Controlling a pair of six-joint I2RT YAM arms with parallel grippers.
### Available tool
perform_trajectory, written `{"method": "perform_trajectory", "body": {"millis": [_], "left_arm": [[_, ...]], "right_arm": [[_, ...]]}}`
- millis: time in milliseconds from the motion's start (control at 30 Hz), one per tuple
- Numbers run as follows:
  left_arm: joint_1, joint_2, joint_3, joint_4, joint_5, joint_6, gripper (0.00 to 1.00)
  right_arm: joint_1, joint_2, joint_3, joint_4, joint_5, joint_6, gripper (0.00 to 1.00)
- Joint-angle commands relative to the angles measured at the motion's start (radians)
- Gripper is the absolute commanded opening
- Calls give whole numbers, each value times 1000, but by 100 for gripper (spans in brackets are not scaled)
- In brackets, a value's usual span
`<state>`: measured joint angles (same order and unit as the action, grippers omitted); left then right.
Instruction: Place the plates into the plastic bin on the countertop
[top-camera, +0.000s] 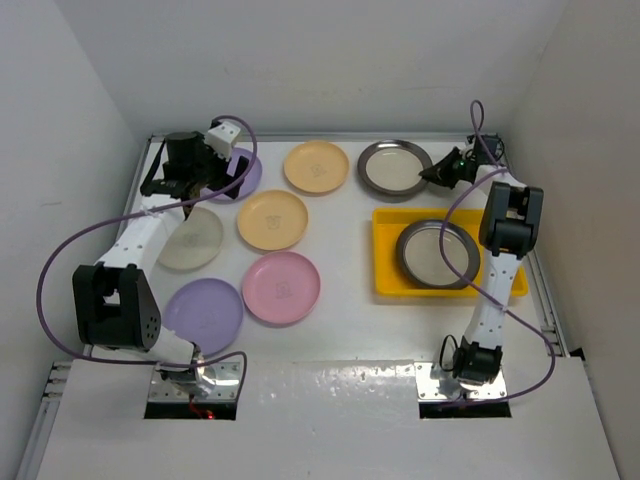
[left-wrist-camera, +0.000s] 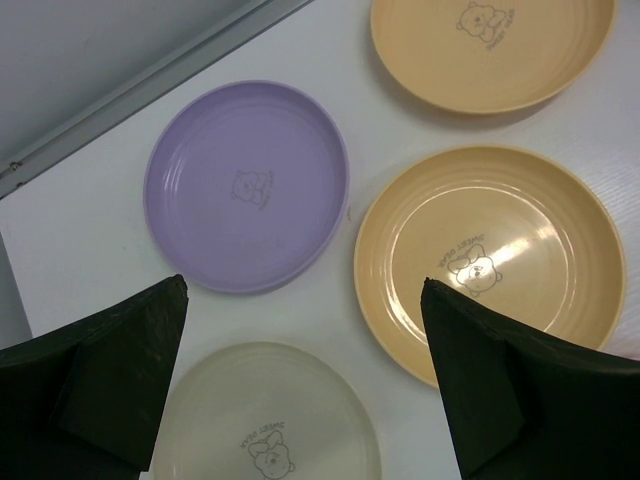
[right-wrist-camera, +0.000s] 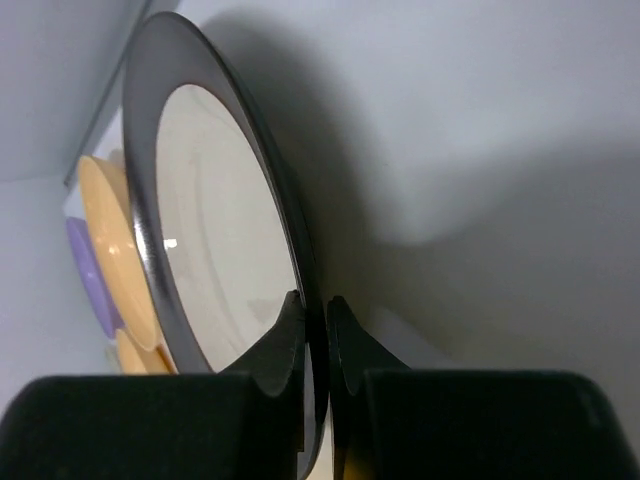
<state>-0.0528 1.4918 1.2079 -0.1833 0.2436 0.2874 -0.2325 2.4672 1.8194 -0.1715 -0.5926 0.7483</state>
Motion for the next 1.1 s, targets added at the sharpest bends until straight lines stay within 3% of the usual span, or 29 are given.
{"method": "perform_trajectory", "body": {"millis": [0, 167, 300, 333, 400, 533, 700, 867, 1067], "left_arm": [[-7, -18, 29, 28, 32, 6, 100], [-7, -53, -1, 28, 56, 6, 100], [-16, -114, -54, 28, 85, -4, 100], [-16, -129, -70, 28, 85, -4, 100], [-16, -182, -99, 37, 94, -4, 100], [-25, -280, -194, 47, 112, -4, 100], [-25, -396, -274, 47, 132, 5, 100], [-25, -472, -320, 36, 151, 16, 100], [-25, -502, -338, 27, 151, 6, 100]], "right_arm": [[4, -88, -25, 125, 42, 104, 0], [9, -299, -63, 271, -1, 167, 0], [-1, -555, -306, 346, 4, 163, 0], [-5, -694, -398, 345, 7, 158, 0], [-33, -781, -494, 326, 4, 149, 0], [-108, -1119, -869, 244, -2, 106, 0], [-208, -1393, -1101, 77, -13, 60, 0], [-306, -1517, -1239, -2, -29, 19, 0], [-369, -1473, -1296, -2, -50, -15, 0]]}}
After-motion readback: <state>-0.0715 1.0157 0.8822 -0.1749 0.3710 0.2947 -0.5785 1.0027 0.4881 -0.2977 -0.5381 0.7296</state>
